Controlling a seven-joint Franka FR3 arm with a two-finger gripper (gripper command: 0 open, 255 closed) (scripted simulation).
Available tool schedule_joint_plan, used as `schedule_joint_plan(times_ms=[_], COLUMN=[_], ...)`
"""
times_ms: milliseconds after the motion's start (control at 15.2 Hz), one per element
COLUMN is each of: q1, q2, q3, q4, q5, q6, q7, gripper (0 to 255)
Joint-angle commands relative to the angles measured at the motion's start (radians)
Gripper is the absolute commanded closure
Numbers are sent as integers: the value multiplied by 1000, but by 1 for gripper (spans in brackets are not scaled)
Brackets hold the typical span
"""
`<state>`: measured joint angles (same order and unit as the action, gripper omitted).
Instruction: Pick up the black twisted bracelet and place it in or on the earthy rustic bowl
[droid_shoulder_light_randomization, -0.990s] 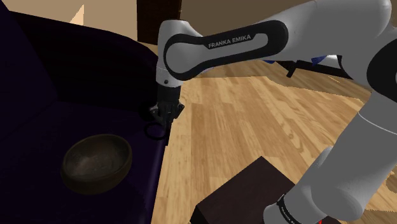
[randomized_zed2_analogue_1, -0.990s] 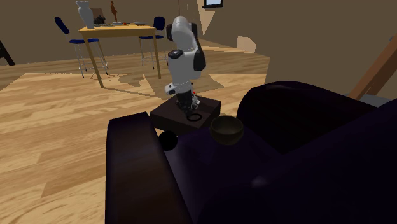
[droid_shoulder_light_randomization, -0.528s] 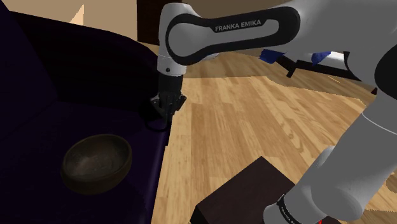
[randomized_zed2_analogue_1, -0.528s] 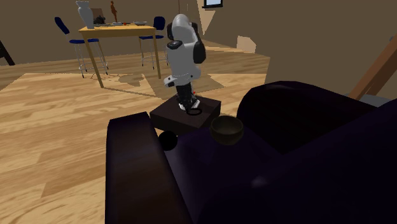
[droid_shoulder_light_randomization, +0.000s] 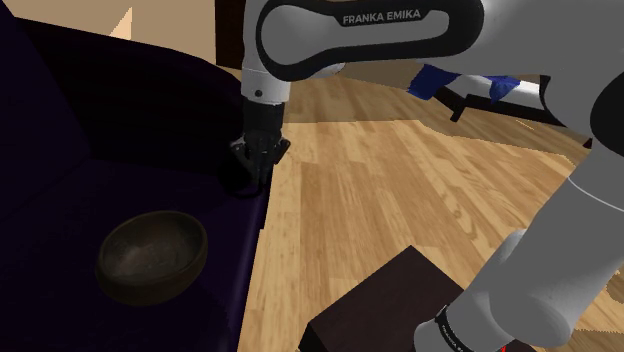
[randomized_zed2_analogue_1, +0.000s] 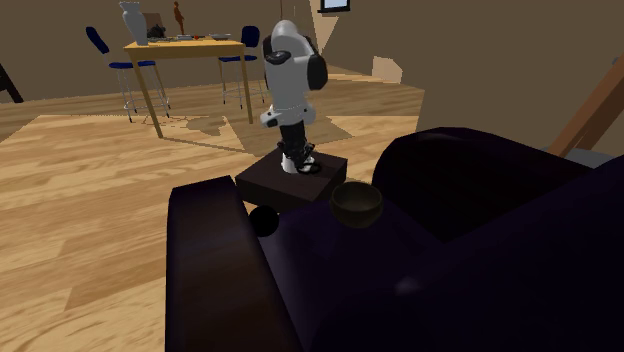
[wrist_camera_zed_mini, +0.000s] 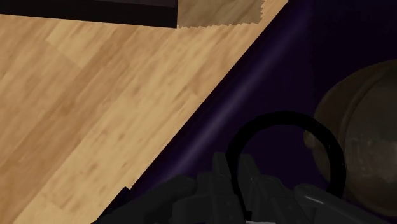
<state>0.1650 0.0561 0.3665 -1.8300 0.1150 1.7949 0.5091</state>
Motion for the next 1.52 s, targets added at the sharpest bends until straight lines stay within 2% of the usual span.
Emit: schedule_joint_plan(times_ms=[0,396,726,1452], q1=[24,117,223,218], q2=[36,173,324,339], q3=[20,74,100,92], q4=[46,208,402,274], q5=[-11,-65,-131,-136], q6=[-7,-25,-68,72], q7=[49,203,331,320], gripper=[255,255,255,255])
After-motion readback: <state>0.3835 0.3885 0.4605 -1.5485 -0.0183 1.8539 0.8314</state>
